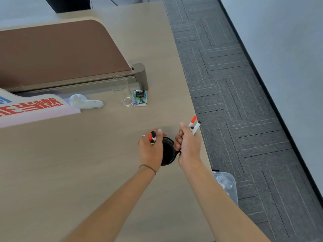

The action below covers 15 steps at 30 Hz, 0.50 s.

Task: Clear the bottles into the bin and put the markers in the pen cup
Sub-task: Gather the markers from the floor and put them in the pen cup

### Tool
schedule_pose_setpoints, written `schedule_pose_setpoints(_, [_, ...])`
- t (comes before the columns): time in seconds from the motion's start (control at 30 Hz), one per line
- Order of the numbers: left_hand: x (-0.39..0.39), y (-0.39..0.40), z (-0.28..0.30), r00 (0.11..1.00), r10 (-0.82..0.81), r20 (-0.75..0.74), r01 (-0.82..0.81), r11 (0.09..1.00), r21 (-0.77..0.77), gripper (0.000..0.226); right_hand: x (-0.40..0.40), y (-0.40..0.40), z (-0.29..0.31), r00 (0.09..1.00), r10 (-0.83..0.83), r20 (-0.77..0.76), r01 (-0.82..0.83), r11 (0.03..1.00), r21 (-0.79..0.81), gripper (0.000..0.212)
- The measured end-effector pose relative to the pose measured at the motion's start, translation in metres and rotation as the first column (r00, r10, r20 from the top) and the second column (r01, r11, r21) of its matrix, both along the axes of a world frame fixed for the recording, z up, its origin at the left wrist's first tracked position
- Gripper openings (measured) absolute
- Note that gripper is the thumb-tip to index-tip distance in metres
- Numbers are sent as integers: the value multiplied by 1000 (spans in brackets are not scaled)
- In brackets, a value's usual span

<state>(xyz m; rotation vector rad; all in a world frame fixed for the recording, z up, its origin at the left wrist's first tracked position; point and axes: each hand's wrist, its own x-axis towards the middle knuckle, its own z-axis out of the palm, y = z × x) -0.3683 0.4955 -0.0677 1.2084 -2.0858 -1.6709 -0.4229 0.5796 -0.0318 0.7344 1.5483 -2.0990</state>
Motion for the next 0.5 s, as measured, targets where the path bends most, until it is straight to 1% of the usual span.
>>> schedule_pose_setpoints(0.07, [4, 1, -1, 999, -27, -30, 28, 999, 25, 24, 2, -1, 1, 1000, -15, -25, 15, 1000, -7, 41])
schedule_pose_setpoints(0.13, [9, 1, -6, 996, -67, -61, 68, 998, 17, 21, 7, -3, 1, 998, -37, -53, 37, 999, -10, 42])
schedule_pose_setpoints(0.23, [15, 0, -15, 994, -84, -76, 84, 996, -6, 21, 14, -7, 4, 992, -49, -113, 53, 998, 34, 46])
schedule_pose_setpoints(0.33, [16, 1, -14, 993, -84, -87, 85, 996, 10, 22, 17, -12, 9, 982, -36, -187, 51, 996, 78, 48])
schedule_pose_setpoints(0.4, [18, 2, -14, 991, -104, -82, 105, 994, 7, 26, 20, -16, 9, 980, 5, -200, 19, 993, 117, 46])
schedule_pose_setpoints(0.5, [22, 1, -19, 989, -136, -53, 136, 991, -17, 22, 21, -16, -2, 981, 24, -191, 3, 990, 142, 44])
